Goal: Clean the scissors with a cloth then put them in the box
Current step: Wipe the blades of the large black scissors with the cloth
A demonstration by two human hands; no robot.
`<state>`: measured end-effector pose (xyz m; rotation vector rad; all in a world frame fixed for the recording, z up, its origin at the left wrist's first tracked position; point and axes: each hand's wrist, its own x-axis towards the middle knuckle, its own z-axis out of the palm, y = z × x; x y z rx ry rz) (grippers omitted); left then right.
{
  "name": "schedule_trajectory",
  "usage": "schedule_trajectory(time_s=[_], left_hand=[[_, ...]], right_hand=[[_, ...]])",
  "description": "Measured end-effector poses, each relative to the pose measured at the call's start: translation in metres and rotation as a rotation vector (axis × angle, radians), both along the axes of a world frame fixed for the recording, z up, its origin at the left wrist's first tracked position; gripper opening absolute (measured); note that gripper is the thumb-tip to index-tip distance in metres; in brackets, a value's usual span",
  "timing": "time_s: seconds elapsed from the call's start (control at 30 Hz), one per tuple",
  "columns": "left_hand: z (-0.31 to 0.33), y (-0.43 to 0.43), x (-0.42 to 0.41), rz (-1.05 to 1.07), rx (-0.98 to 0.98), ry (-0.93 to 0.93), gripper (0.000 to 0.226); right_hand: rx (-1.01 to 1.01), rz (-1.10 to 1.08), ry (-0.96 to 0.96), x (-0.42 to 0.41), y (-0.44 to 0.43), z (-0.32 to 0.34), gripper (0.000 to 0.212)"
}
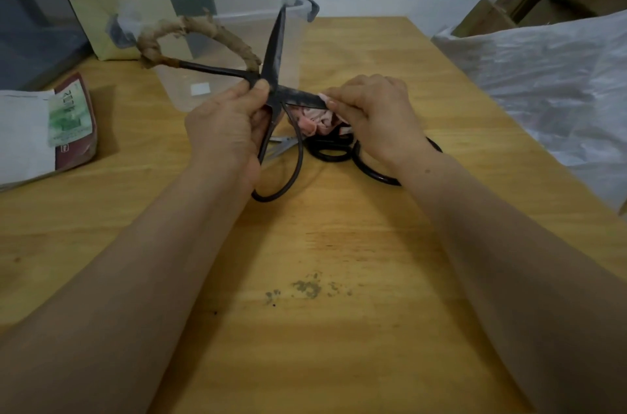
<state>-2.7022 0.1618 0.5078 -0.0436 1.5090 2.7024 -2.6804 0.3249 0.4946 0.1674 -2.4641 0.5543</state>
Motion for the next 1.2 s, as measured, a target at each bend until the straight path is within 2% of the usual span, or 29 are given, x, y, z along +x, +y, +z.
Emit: schedule_trajectory(time_s=[0.2,0.3,0.43,0.53,0.63,0.8,0.87,0.93,1.0,1.07,1.2], left_hand=[[-0.003,0.006,0.004,-0.013,-0.037,0.016,0.034],[-0.001,0.003,0.003,0.0,-0.008,-0.001,0.037],[0.002,-0.003,0.0,0.015,-0.015,0.019,0.035],[0.002,-0.003,0.001,0.008,-0.058,0.047,0.033],[0.002,-0.001,0.004,0.007,-0.071,0.044,0.033],[0.002,0.0,0.005,0.025,-0.077,0.031,0.029],[0.002,0.0,0.005,0.034,-0.074,0.02,0.03],[0.001,0.001,0.006,0.029,-0.071,0.013,0.034],[0.001,0.002,0.006,0.025,-0.049,-0.003,0.036],[0.0,0.004,0.007,0.027,-0.02,-0.029,0.036],[-0.002,0.006,0.008,-0.002,-0.024,-0.046,0.039]], right_hand=[[-0.066,0.057,0.023,-0.004,-0.019,0.001,0.031],[-0.209,0.096,-0.019,0.0,-0.007,0.001,0.024],[-0.301,0.01,-0.086,0.003,0.01,-0.001,0.02],[-0.35,-0.099,-0.024,0.005,0.018,0.002,0.02],[-0.318,-0.194,0.077,0.007,0.019,0.006,0.018],[-0.158,-0.344,0.009,0.011,0.025,0.009,0.017],[-0.183,-0.287,0.011,0.013,0.018,0.011,0.018],[-0.292,-0.12,-0.01,0.015,-0.002,0.014,0.018],[-0.285,-0.036,-0.036,0.014,-0.014,0.011,0.024],[-0.212,-0.056,-0.047,0.012,-0.017,0.009,0.025],[-0.156,-0.098,-0.068,0.006,-0.012,0.006,0.015]])
